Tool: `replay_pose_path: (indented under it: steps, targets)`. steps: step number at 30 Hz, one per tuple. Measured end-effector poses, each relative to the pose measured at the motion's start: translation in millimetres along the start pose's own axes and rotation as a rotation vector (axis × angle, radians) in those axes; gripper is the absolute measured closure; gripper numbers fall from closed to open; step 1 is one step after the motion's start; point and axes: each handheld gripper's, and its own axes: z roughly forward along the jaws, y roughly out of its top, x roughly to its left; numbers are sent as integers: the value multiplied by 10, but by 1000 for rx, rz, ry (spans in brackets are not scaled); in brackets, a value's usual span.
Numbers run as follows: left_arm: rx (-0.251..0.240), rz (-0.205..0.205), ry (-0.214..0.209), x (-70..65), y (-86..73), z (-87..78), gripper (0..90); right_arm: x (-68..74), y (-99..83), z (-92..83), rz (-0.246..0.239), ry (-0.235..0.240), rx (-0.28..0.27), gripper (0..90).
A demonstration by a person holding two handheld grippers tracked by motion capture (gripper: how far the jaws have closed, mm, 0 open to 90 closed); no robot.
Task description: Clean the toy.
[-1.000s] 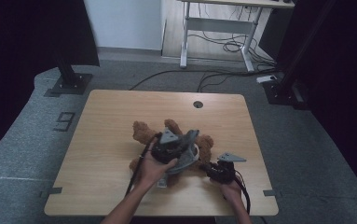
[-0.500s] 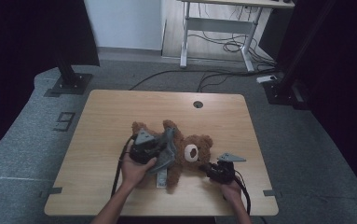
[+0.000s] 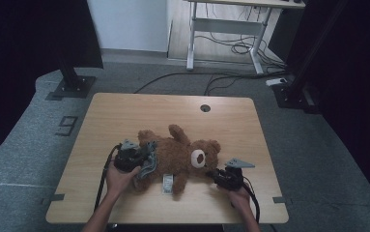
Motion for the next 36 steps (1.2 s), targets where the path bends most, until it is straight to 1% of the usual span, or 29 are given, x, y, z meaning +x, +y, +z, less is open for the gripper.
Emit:
replay_pose_path:
  steps: [1, 2, 5, 7, 9, 10, 11, 12, 13, 14, 17, 19, 21, 22, 23, 24, 25, 27, 28, 30, 31, 33, 34, 35, 36]
  targets:
    - [11, -16, -14, 17, -11, 21, 763, 0, 0, 0, -1, 0, 1, 706]
    - [17, -22, -20, 26, -17, 29, 763, -1, 0, 0, -1, 0, 1, 706]
    - [15, -24, -10, 43, -19, 22, 762, -2, 0, 0, -2, 2, 2, 706]
    - [-13, -22, -10, 35, -7, -20, 762, -2, 0, -1, -2, 1, 3, 706]
    - [-62, -14, -31, 11, 32, -94, 762, -5, 0, -2, -2, 2, 5, 706]
    - [-77, -11, -38, -7, 51, -122, 762, -11, 1, -2, -4, 4, 5, 706]
    - [-93, 4, -50, -46, 81, -158, 761, -13, 1, -3, -6, 6, 5, 706]
    - [-102, 31, -58, -99, 117, -188, 761, -14, 1, -4, -7, 8, 5, 707]
    - [-105, 59, -49, -158, 157, -213, 761, -15, 2, -4, -7, 10, 6, 707]
    - [-110, 79, -38, -210, 196, -227, 760, -17, 3, -4, -7, 11, 6, 707]
    - [-122, 95, -41, -295, 307, -230, 760, -18, 3, -5, -9, 12, 7, 708]
    - [-144, 91, -58, -341, 361, -241, 760, -15, 2, -6, -12, 12, 7, 708]
    - [-172, 97, -79, -408, 400, -280, 759, -18, 1, -4, -9, 14, 7, 709]
    - [-191, 101, -103, -440, 419, -307, 760, -20, 2, -5, -9, 15, 9, 709]
    - [-209, 99, -137, -476, 439, -334, 760, -22, 3, -5, -9, 17, 9, 709]
    - [-222, 102, -158, -522, 463, -351, 760, -23, 4, -4, -9, 18, 9, 709]
    - [-227, 117, -162, -581, 488, -358, 760, -23, 4, -4, -10, 19, 10, 709]
    - [-225, 147, -182, -715, 546, -314, 759, -21, 4, -5, -12, 18, 10, 710]
    - [-220, 155, -190, -762, 565, -286, 759, -19, 3, -4, -12, 18, 10, 710]
    - [-201, 189, -198, -909, 609, -187, 759, -19, 3, -5, -13, 17, 10, 709]
    - [-191, 210, -195, -983, 625, -127, 758, -20, 3, -5, -13, 17, 11, 709]
    - [-157, 244, -170, -1099, 644, 13, 758, -21, 3, -5, -11, 19, 11, 709]
    - [-129, 250, -151, -1127, 642, 95, 758, -22, 4, -5, -9, 19, 9, 709]
    - [-100, 246, -133, -1132, 628, 175, 757, -25, 3, -6, -10, 19, 10, 709]
    - [-90, 242, -125, -1118, 603, 230, 757, -27, 3, -6, -11, 19, 10, 710]
